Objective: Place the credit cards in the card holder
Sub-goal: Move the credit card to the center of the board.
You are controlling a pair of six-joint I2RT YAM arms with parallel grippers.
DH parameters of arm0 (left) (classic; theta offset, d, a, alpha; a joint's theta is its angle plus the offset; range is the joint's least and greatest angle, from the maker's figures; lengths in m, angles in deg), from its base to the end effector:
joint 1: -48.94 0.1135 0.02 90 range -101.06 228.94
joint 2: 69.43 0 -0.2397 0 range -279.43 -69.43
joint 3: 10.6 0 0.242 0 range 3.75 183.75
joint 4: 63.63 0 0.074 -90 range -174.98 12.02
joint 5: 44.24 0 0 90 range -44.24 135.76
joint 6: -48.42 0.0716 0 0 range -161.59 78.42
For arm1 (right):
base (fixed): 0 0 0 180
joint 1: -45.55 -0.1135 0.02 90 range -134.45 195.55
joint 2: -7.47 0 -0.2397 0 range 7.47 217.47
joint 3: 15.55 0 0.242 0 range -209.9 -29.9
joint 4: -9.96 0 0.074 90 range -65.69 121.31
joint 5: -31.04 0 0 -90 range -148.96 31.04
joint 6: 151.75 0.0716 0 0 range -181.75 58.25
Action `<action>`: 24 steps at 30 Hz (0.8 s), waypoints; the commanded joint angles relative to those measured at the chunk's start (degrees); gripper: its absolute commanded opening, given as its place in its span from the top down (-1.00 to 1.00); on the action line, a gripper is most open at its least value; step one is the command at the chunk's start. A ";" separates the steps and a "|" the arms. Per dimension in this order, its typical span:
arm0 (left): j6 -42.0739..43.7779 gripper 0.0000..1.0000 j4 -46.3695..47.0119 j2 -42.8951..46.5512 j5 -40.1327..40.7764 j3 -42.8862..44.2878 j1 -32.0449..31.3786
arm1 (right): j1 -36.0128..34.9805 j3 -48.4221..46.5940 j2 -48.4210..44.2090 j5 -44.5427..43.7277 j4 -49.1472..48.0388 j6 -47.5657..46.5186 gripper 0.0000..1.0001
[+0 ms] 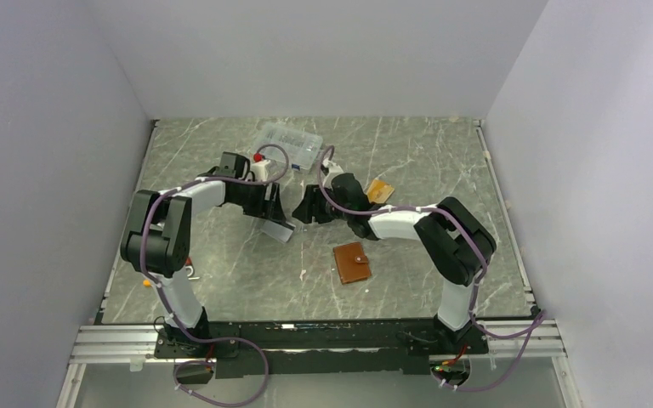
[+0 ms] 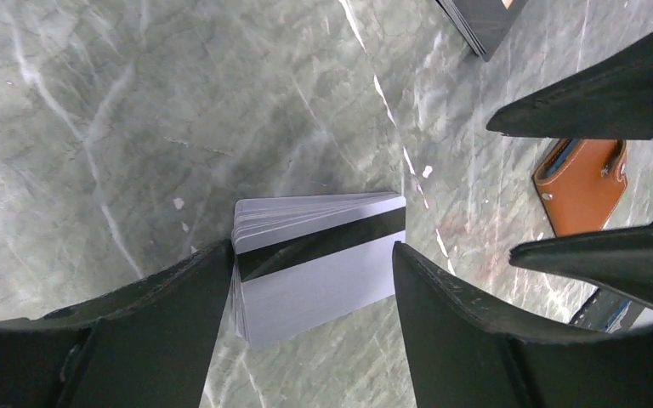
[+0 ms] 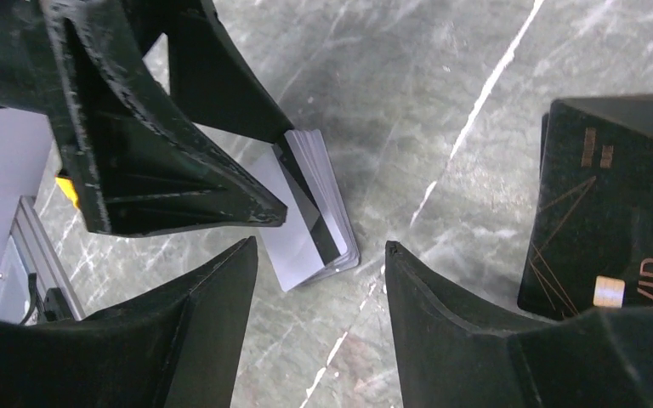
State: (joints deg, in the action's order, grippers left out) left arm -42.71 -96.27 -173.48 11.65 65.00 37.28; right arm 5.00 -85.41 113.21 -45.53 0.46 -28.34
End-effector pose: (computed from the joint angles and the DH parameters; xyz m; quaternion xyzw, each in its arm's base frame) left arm 0.3400 -0.1112 0.1141 0.1579 0.9151 -0.3088 0.2055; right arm 0.3006 0.2790 0.1386 -0.1141 0.8385 0.3943 0.3584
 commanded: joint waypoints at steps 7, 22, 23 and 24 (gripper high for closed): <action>11.18 -0.68 -15.23 7.87 -5.77 8.22 3.30 | 1.39 -3.39 2.59 4.60 -2.90 1.32 -0.15; 25.86 -0.60 -23.76 13.66 -14.78 0.82 7.97 | 1.90 -14.72 14.15 14.08 1.49 2.83 -0.18; 26.28 -0.61 -24.26 14.01 -14.94 0.80 7.97 | 1.84 -13.98 14.15 14.00 1.15 3.00 -0.18; 26.41 -0.61 -24.40 14.31 -14.79 0.80 7.97 | 1.74 -13.55 14.29 14.19 1.11 3.12 -0.18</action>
State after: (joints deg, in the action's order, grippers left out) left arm -19.91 -120.11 -163.53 0.48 65.27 45.36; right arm 6.85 -100.20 127.30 -33.25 2.90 -25.89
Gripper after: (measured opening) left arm 0.801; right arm 0.589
